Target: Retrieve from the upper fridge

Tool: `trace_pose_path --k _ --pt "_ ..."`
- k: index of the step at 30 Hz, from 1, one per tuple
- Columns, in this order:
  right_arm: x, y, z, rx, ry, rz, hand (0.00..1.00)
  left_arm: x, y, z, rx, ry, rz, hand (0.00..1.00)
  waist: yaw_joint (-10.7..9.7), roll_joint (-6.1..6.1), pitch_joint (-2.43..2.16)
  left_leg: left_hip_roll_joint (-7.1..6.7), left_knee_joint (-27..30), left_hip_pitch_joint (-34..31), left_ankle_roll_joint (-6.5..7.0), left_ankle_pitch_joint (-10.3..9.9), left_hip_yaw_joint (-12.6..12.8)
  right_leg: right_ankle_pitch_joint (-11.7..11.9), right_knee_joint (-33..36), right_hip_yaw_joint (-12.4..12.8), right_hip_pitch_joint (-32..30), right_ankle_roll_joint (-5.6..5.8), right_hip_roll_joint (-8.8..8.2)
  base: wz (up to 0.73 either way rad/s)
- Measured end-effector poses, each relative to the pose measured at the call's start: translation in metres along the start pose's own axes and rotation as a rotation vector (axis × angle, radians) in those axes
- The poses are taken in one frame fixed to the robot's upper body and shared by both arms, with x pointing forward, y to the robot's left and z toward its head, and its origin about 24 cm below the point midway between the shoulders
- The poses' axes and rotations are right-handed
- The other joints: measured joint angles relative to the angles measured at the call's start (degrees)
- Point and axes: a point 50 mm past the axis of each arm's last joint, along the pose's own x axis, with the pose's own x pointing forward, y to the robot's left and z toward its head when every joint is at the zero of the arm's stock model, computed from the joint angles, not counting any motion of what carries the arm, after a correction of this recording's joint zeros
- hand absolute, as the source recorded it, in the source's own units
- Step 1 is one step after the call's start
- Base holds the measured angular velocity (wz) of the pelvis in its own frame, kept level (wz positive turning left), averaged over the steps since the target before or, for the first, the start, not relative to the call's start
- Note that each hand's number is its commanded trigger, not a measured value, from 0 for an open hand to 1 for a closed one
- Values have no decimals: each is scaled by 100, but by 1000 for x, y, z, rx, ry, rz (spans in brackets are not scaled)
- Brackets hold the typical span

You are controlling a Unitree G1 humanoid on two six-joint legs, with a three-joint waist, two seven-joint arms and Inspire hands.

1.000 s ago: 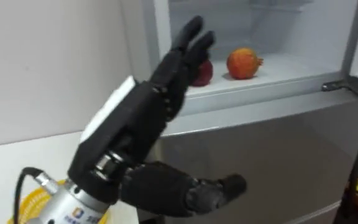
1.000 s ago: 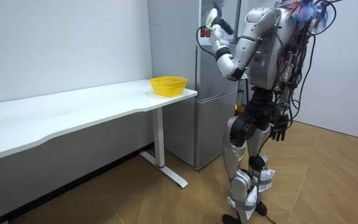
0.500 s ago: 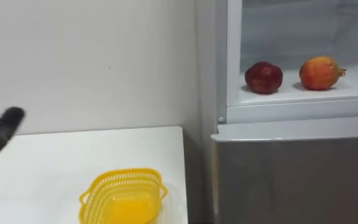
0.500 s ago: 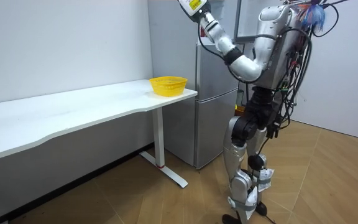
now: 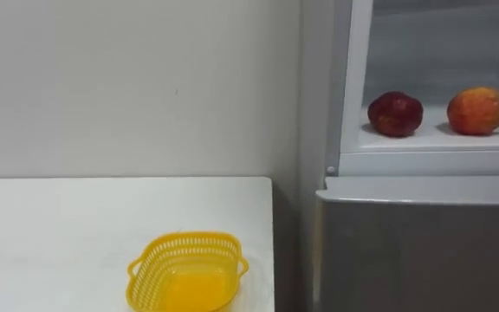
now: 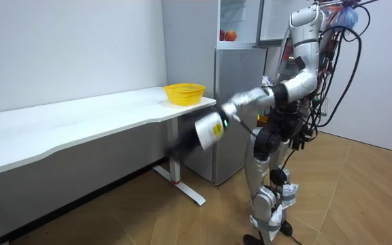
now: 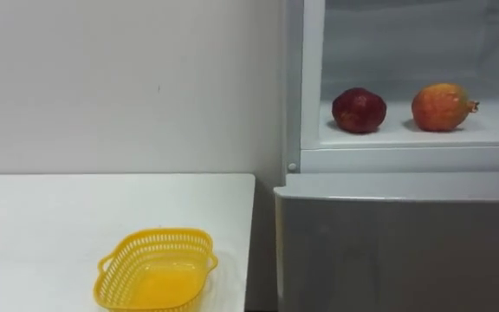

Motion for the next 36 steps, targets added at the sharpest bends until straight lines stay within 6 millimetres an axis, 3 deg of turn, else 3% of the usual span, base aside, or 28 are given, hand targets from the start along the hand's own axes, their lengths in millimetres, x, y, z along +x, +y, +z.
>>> trace_pose_path --k 2,5,8,11,15,20,24,30,33,36 --pt "0 0 -2 -1 2 7 0 -1 23 -51 80 215 92 0 -15 -8 -7 -3 -19 19 1 -1 -6 0 -18 -28 27 0 -40 0" --pt "0 1 -3 -3 6 18 0 -17 50 -100 169 434 166 0 -39 -44 -31 -4 -30 24 6 -4 18 0 -23 -28 28 1 -34 0" --pt "0 1 -3 -3 14 26 0 -32 74 -127 233 576 220 0 -24 -87 -28 4 -52 54 8 -5 23 -1 -31 34 26 2 -28 -3" --pt "0 2 -7 -9 27 31 0 -44 95 -141 366 660 234 0 -84 -69 -26 7 -93 164 8 -7 22 1 -111 37 164 5 -17 -1" --pt "0 4 -6 -9 31 49 0 -55 106 -152 592 729 150 0 -166 -69 -22 16 -118 235 8 -10 69 -3 -117 39 222 8 -15 1" --pt "0 5 -3 -32 23 56 0 -56 84 -159 898 715 -110 0 -321 -82 -20 17 -110 221 10 -11 79 -1 -98 55 215 7 -13 0" --pt "0 7 4 -41 13 62 0 -57 68 -164 1003 706 -239 0 -470 -97 -27 19 -124 214 10 -11 94 -1 -98 84 191 7 0 -4" --pt "-1 10 14 -31 -22 33 0 -56 47 -168 1071 681 -356 0 -482 -200 -22 29 -113 137 8 -9 206 5 -81 207 46 0 55 -11" --pt "-2 4 27 -18 -87 -30 0 -57 43 -169 1146 657 -408 0 -469 -226 -8 31 -110 119 9 -9 319 5 -70 264 -10 3 56 -16" --pt "-10 -5 61 41 -263 -133 0 -57 43 -169 1190 630 -420 0 -487 -219 1 47 -112 80 9 -9 477 11 -29 450 -118 8 87 -24"
